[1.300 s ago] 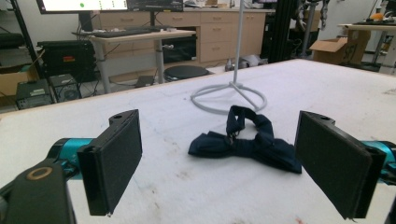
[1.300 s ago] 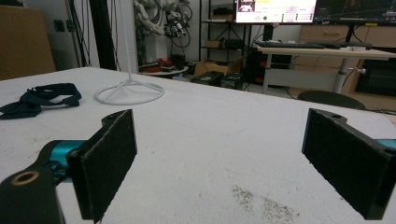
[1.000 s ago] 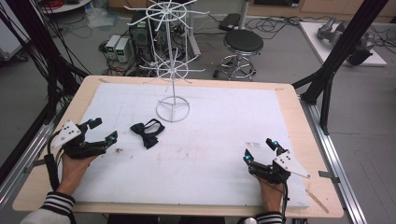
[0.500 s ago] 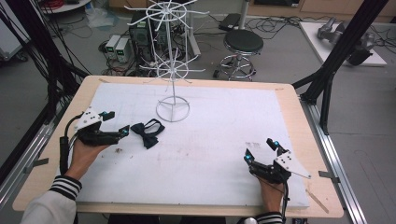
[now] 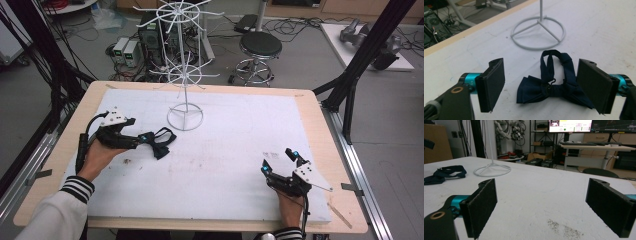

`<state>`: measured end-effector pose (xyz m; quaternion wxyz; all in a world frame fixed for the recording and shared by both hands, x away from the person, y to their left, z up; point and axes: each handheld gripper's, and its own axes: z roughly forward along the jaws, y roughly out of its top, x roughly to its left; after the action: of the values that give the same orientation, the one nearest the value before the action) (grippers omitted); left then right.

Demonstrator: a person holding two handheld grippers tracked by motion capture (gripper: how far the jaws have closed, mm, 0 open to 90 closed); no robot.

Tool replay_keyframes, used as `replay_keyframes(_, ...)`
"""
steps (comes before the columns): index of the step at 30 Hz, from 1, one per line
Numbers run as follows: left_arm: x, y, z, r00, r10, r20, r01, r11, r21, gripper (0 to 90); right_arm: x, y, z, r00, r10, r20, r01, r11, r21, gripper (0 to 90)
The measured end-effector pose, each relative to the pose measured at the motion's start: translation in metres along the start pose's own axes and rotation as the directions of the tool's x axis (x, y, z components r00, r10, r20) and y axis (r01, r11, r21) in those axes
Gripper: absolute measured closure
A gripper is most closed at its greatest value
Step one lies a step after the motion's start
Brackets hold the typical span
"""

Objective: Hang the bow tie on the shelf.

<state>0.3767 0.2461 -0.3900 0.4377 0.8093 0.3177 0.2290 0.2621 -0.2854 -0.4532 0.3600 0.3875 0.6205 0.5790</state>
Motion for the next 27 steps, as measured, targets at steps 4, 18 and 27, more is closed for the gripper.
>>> replay_keyframes(4,0.000,0.004,0.007,0.9997,0.010,0.021,-0.011,0.9993,0.036,26.9,0.000,0.000,0.000,1.0000,0.001,0.000,-0.001,1.000,0.000,9.3)
replay_keyframes(18,-0.004,0.014,0.033,0.9984,0.052,0.022,-0.055,0.9826,0.177,29.4,0.000,0.000,0.000,1.0000,0.003,-0.003,-0.003,1.000,-0.002,9.3)
replay_keyframes(27,-0.003,0.016,0.043,0.9990,0.039,0.022,-0.043,0.9659,0.255,35.4,0.000,0.000,0.000,1.0000,0.005,-0.002,-0.005,1.000,-0.002,9.3)
